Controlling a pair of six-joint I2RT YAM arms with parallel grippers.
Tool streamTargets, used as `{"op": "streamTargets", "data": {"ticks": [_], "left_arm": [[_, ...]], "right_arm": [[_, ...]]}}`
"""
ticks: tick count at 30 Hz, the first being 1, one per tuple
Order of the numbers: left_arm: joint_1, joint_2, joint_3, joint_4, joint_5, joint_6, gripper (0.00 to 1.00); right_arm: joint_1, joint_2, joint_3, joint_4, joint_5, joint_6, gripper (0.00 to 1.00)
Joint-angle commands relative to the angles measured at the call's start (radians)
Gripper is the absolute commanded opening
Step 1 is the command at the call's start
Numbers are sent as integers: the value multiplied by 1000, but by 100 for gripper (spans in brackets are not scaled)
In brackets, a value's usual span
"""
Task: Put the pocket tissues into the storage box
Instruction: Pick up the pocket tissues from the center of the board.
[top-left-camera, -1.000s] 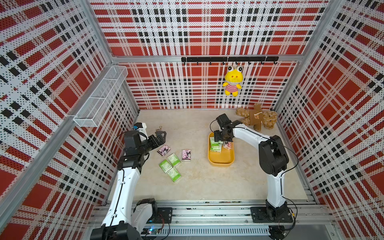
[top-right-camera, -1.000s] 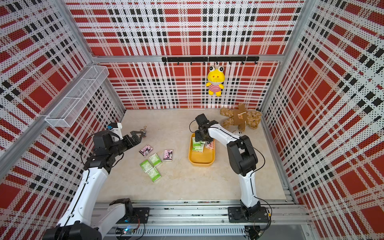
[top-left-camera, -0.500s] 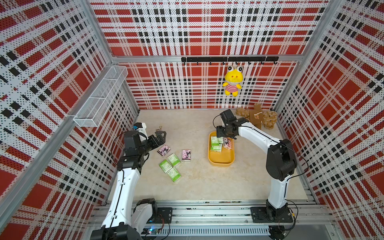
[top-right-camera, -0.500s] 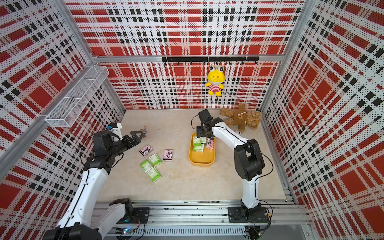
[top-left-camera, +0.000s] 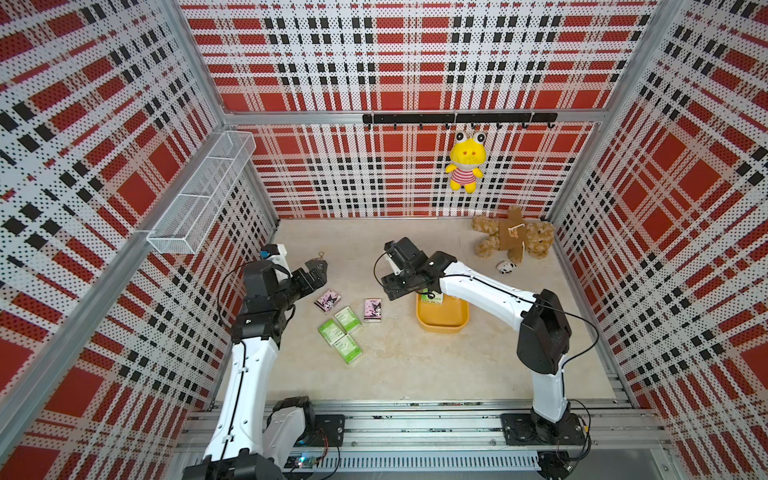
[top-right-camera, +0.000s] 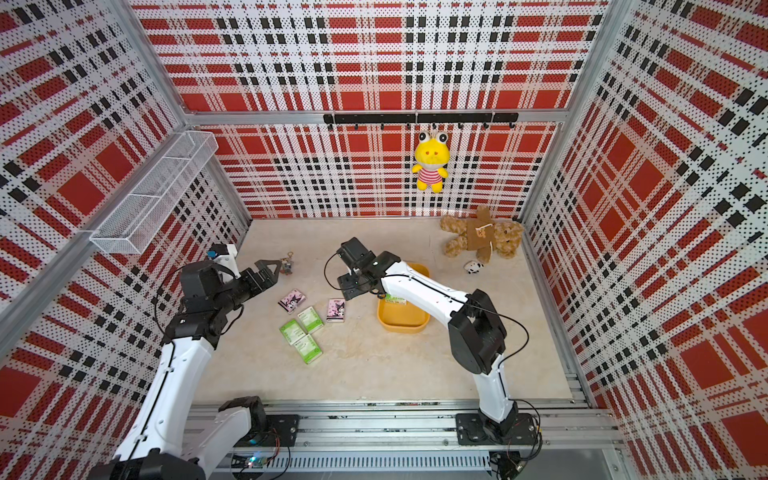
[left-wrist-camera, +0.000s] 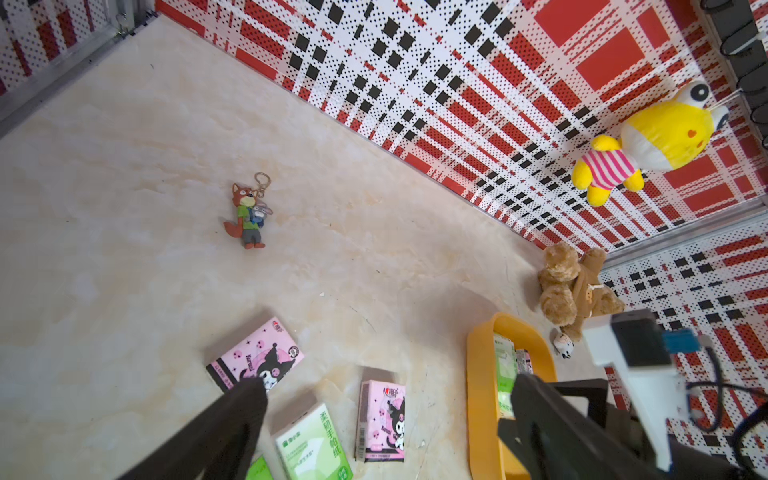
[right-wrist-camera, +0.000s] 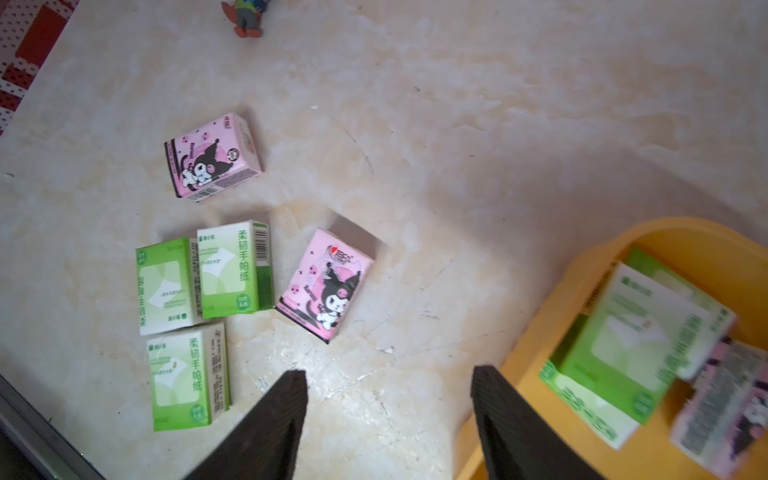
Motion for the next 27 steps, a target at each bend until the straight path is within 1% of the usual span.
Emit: {"op": "streamTargets", "data": {"ticks": [1, 5, 8, 12, 16, 27], "left_arm": [[14, -13, 33, 1, -5, -1, 99], [16, -18, 29, 1, -2, -4, 99], [16, -20, 20, 1, 0, -4, 99], [16, -23, 10, 2, 3, -10, 99], [16, -25, 6, 1, 9, -12, 99], [16, -35, -22, 2, 16, -14, 99]], "right_arm": [[-2, 119, 110, -67, -16, 69, 71], [11, 208, 238, -146, -10, 142, 75], [27, 227, 247, -142, -28, 206, 76], [52, 262, 256, -139, -58, 237, 77], [69, 312, 312, -155, -78, 252, 77], [71, 393, 389, -213, -21, 312, 79]]}}
